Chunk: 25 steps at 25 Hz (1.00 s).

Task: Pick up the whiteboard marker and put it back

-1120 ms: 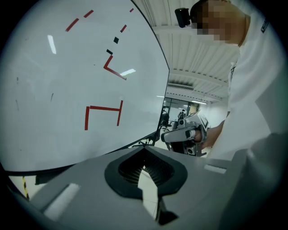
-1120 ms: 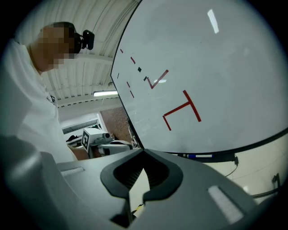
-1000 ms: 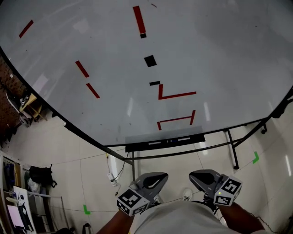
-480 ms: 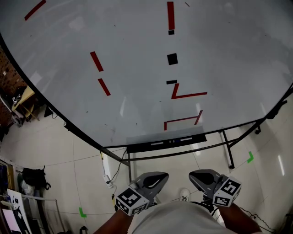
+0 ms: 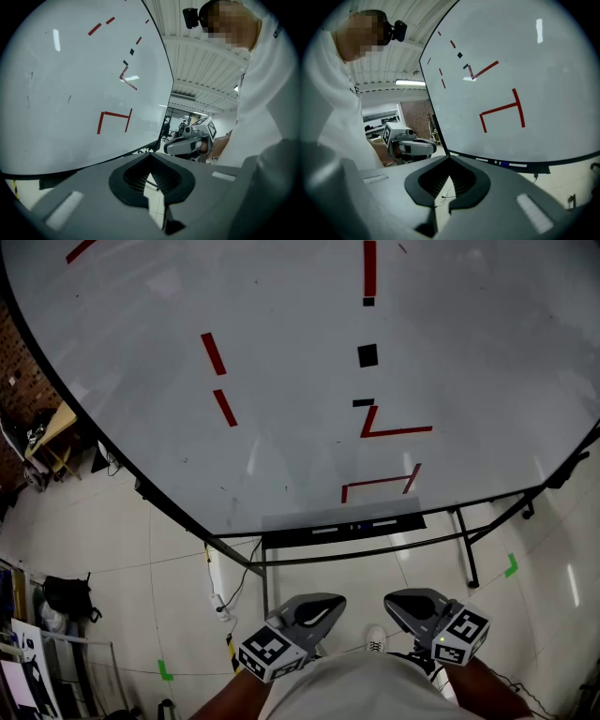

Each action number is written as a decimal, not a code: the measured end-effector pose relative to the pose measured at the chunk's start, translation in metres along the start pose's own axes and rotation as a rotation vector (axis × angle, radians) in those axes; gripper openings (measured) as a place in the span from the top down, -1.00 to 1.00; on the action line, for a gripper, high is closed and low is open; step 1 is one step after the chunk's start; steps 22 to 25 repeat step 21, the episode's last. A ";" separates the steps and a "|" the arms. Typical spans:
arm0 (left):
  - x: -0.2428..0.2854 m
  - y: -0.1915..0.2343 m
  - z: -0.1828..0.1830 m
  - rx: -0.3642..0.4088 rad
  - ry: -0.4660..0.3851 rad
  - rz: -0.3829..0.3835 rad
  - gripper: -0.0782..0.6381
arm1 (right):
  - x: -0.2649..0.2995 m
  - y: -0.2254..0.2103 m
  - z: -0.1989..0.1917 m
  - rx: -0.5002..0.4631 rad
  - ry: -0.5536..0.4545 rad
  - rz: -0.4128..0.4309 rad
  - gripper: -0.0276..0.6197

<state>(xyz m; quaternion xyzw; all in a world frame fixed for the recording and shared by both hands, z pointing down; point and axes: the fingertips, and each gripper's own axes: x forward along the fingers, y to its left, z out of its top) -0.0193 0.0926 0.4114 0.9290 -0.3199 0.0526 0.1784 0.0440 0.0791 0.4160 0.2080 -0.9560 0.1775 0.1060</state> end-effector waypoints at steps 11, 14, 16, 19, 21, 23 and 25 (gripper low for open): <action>0.002 -0.007 -0.005 0.003 0.014 -0.003 0.74 | -0.007 0.004 -0.002 -0.002 0.000 0.012 0.91; 0.004 -0.009 -0.004 0.008 0.019 -0.003 0.74 | -0.009 0.003 -0.003 -0.009 0.010 0.008 0.91; 0.006 -0.009 -0.005 0.023 0.024 0.001 0.74 | -0.011 0.000 -0.005 -0.023 0.027 -0.009 0.91; 0.008 -0.008 -0.004 0.041 0.018 0.012 0.74 | -0.015 -0.006 -0.005 -0.019 0.028 -0.021 0.91; 0.008 -0.008 -0.002 0.039 0.016 0.011 0.74 | -0.017 -0.007 -0.005 -0.017 0.025 -0.023 0.91; 0.008 -0.008 -0.002 0.039 0.016 0.011 0.74 | -0.017 -0.007 -0.005 -0.017 0.025 -0.023 0.91; 0.008 -0.008 -0.002 0.039 0.016 0.011 0.74 | -0.017 -0.007 -0.005 -0.017 0.025 -0.023 0.91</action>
